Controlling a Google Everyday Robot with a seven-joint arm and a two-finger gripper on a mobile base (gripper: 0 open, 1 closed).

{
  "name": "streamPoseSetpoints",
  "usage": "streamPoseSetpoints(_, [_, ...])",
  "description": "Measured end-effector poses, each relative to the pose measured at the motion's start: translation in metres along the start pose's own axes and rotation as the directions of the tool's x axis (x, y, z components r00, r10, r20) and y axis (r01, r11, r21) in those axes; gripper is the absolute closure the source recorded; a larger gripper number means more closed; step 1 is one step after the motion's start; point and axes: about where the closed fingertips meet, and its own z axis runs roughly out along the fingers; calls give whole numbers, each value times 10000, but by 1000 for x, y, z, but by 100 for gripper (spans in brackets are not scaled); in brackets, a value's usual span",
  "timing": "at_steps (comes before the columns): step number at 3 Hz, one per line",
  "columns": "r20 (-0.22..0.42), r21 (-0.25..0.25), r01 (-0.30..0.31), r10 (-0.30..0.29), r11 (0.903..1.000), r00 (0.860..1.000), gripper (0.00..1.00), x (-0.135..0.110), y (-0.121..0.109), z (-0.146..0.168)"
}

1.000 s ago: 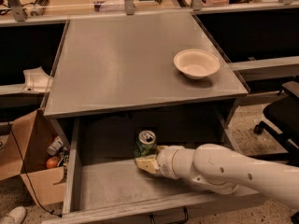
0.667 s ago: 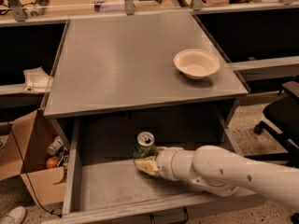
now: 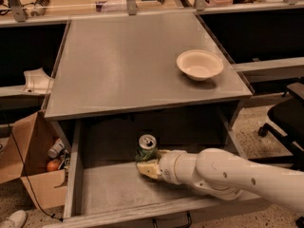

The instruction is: Place green can into top drawer

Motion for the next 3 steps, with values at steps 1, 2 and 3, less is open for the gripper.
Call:
streamPoseSetpoints(1, [0,0,0,0,10000,10000,27,0,0,0])
streamPoseSetpoints(2, [0,0,0,0,10000,10000,4,0,0,0])
streamPoseSetpoints(3, [0,-1,1,-1,10000,10000,0,0,0,0])
